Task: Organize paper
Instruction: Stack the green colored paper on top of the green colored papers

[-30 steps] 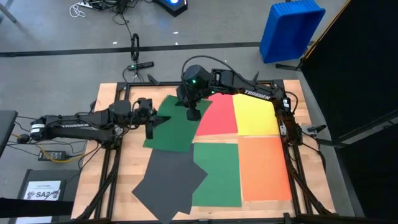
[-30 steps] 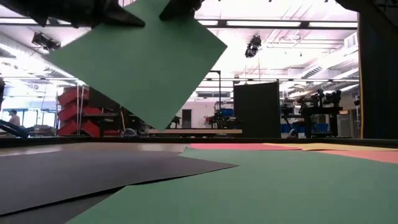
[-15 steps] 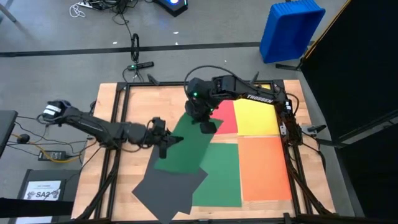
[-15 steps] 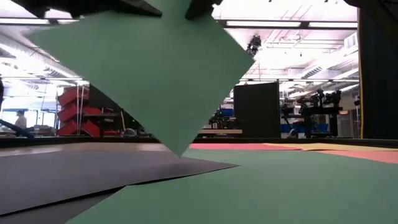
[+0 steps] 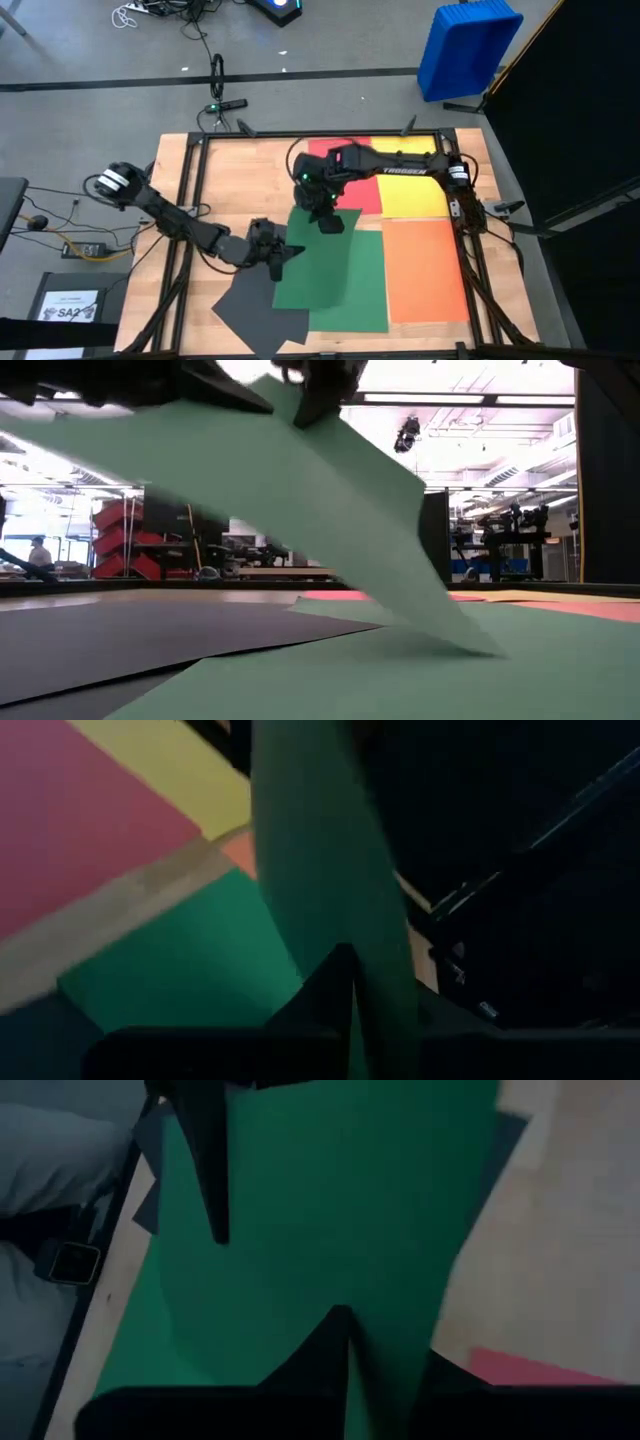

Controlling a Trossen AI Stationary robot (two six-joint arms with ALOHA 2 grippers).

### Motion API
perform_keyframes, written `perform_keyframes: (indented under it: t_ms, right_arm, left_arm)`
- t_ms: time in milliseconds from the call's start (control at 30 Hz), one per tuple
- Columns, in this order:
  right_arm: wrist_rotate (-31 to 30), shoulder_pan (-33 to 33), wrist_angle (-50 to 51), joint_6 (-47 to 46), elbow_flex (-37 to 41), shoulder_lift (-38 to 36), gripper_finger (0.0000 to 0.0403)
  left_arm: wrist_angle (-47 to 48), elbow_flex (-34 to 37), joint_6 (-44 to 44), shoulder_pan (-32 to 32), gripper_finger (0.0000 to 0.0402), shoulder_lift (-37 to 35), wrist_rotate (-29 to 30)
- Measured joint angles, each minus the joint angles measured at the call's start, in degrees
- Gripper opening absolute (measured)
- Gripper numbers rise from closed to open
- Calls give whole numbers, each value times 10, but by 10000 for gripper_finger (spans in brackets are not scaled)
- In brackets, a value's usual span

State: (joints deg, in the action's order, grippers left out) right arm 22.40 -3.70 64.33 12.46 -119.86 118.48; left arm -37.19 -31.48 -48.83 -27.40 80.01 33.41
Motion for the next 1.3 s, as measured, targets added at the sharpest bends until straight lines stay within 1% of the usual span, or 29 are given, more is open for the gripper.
perform_keyframes:
  t_ms: [100,167,233,300,467,600,667,733,800,900,1000,1200,1300]
  right_arm:
    - [4,12,-40,-13,53,0,0]
    - [18,18,-77,-27,89,0,0]
    - [36,20,-111,-42,124,-2,0]
    - [39,19,-143,-53,161,-9,0]
    - [45,16,-247,-86,265,-65,0]
    - [48,2,-348,-128,370,-125,0]
    - [40,-4,-411,-156,422,-155,0]
    - [30,-7,-463,-180,461,-173,0]
    - [26,-5,-490,-198,487,-181,0]
    - [33,-5,-494,-200,497,-188,1]
    - [34,-5,-484,-185,497,-200,18]
    - [24,-29,-429,-158,497,-249,91]
    - [15,-43,-381,-153,497,-271,128]
  left_arm:
    - [-12,0,-26,-10,0,31,13]
    - [-16,0,-42,-16,0,49,18]
    - [-32,0,-53,-20,0,66,20]
    - [-55,0,-55,-23,0,81,23]
    - [-95,-1,-57,-23,0,112,29]
    - [-98,-13,-59,-23,0,126,30]
    - [-98,-20,-59,-23,0,132,29]
    - [-95,-22,-61,-23,0,132,30]
    - [-94,-25,-68,-23,0,133,30]
    - [-86,-25,-79,-23,0,135,31]
    - [-75,-26,-101,-23,0,144,34]
    - [-88,-26,-138,-23,0,179,34]
    - [-106,-26,-147,-24,0,191,34]
